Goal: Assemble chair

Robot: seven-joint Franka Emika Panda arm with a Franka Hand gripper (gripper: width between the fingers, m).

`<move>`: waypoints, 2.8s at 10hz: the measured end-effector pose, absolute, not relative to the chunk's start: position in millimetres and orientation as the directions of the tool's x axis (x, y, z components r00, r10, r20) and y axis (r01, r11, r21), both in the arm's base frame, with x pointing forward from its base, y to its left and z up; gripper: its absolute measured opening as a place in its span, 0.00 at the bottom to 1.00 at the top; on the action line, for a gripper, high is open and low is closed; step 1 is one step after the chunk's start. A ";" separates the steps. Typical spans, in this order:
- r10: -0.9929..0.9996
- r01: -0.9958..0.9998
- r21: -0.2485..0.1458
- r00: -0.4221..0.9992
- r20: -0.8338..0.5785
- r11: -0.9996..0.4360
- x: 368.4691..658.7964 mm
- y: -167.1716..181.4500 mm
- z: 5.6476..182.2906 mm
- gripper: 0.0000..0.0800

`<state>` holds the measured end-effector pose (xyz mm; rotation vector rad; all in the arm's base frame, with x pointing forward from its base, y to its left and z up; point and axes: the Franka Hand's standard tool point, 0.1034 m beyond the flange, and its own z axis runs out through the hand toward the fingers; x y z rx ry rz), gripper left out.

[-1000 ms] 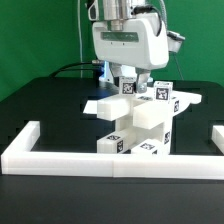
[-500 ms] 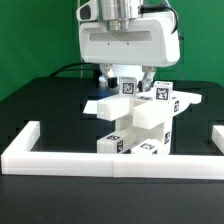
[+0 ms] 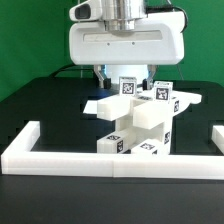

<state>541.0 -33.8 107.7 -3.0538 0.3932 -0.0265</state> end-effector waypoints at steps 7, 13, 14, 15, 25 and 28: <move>-0.072 -0.071 -0.052 0.997 0.015 -0.996 539.9 -36.0 107.0 0.34; -0.450 -0.449 -0.057 0.893 -0.007 -0.891 539.3 -36.6 106.5 0.34; -0.527 -0.526 -0.057 0.850 -0.012 -0.848 539.1 -36.8 106.3 0.34; -0.568 -0.568 -0.057 0.823 -0.015 -0.821 539.1 -36.8 106.3 0.34; -0.884 -0.886 -0.045 0.464 -0.052 -0.462 538.0 -31.7 105.5 0.34; -0.884 -0.886 -0.044 0.464 -0.052 -0.462 537.9 -31.7 105.4 0.74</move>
Offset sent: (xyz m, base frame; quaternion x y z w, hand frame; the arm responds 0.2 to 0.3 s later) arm 0.0018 0.0017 0.0016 0.0161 -0.0100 -0.1220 0.9923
